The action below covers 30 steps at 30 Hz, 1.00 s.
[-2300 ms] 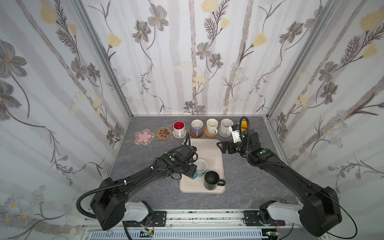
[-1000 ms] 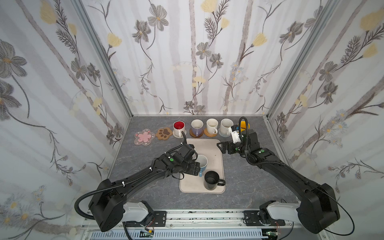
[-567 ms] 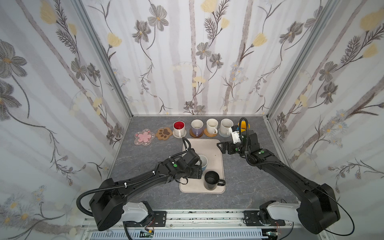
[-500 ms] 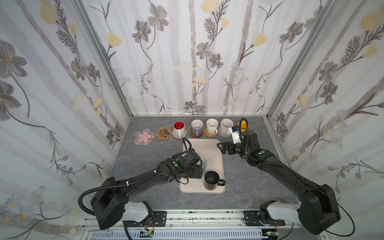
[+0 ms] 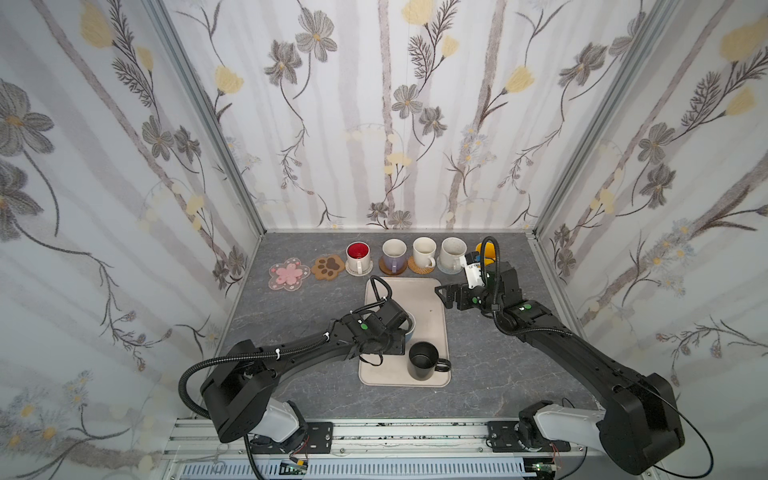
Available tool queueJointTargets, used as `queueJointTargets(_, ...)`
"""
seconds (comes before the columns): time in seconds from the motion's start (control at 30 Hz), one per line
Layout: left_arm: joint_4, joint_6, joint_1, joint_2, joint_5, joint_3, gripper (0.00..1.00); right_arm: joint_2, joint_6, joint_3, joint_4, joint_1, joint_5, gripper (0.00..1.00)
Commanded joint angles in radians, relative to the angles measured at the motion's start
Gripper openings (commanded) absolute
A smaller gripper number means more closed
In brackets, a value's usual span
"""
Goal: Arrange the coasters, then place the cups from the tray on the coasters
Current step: 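Carry the light-blue mug with the left gripper toward the cork paw-print coaster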
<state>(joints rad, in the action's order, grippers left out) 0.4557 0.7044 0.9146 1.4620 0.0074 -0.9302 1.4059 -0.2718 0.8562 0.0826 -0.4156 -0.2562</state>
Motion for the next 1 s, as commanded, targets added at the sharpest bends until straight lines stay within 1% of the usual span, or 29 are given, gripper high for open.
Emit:
queueJointTargets(0.0,-0.012,-0.016,0.000,0.006,-0.036,-0.013,0.56,-0.005,-0.001,-0.003,-0.038,0.000,0.001,1.00)
queueJointTargets(0.23,-0.008,-0.048,-0.006,0.029,-0.067,-0.018,0.40,-0.010,-0.001,-0.011,-0.038,0.000,0.001,0.99)
queueJointTargets(0.5,-0.003,-0.070,-0.013,0.051,-0.094,-0.021,0.35,-0.012,-0.001,-0.007,-0.035,-0.002,-0.006,1.00)
queueJointTargets(0.63,0.002,-0.087,-0.014,0.066,-0.113,-0.036,0.29,-0.012,0.000,-0.008,-0.035,0.000,-0.007,1.00)
queueJointTargets(0.77,0.009,-0.100,-0.014,0.080,-0.103,-0.048,0.20,-0.010,0.001,-0.006,-0.032,-0.001,-0.008,1.00)
queueJointTargets(0.97,0.024,-0.121,-0.018,0.081,-0.115,-0.055,0.11,-0.012,0.000,-0.007,-0.033,-0.001,-0.008,1.00)
